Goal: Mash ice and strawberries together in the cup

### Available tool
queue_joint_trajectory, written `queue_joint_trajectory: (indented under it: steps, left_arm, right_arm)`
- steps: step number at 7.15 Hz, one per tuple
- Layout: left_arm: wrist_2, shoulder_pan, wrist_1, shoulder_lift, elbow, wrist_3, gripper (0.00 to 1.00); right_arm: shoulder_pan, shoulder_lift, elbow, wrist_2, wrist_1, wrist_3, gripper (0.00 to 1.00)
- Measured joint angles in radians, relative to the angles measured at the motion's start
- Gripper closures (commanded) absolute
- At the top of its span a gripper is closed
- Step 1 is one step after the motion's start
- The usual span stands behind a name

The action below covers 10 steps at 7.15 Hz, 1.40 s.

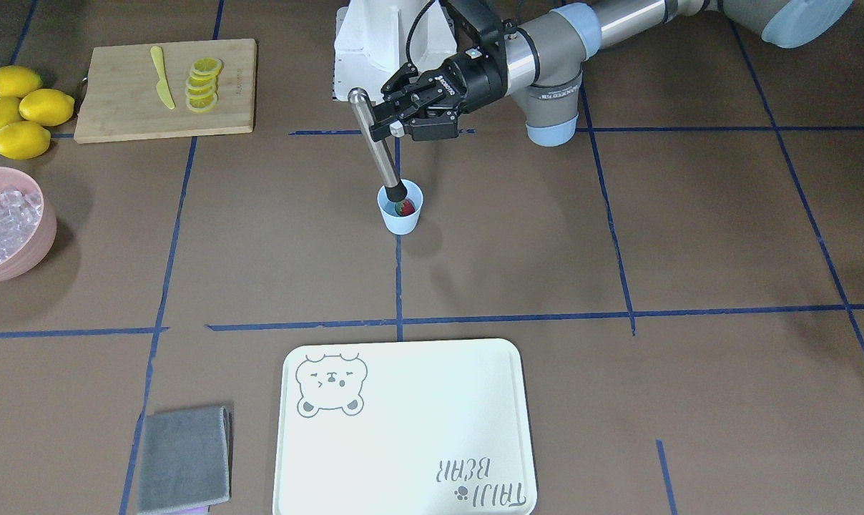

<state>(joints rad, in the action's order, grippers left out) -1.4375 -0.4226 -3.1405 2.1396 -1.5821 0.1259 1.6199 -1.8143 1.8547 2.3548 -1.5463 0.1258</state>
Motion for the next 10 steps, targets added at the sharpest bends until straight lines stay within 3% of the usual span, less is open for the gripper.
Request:
queue_joint_trajectory:
  steps: [4, 10]
  left_arm:
    - [0.001, -0.027, 0.486, -0.046, -0.131, 0.135, 0.95]
    - [-0.004, -0.082, 1.410, -0.098, -0.340, 0.336, 0.99]
  right_arm:
    - [0.000, 0.000, 0.000, 0.000, 0.001, 0.000, 0.00]
    - [0.000, 0.001, -0.002, 0.001, 0.000, -0.002, 0.01]
